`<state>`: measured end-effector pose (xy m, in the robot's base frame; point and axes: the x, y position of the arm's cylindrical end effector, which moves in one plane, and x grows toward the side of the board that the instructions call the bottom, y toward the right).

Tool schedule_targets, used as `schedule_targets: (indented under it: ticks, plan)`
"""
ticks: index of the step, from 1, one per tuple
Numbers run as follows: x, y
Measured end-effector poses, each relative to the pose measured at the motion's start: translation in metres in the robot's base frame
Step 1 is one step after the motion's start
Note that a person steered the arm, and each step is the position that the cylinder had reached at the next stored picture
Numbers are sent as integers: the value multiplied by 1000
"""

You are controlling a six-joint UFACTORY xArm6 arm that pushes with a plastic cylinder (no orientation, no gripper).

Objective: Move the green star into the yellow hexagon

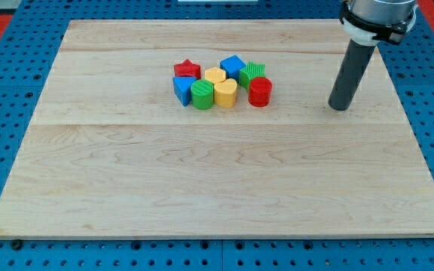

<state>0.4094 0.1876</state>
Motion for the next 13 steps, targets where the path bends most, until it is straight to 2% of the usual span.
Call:
schedule_targets:
  ticks: [2, 3, 5, 7, 9, 11, 13]
  plan:
    - [-69, -2]
    - [-82, -39]
    - [-72, -105]
    - [-61, -144]
    - [-70, -114]
    - [-70, -113]
    - [-40, -63]
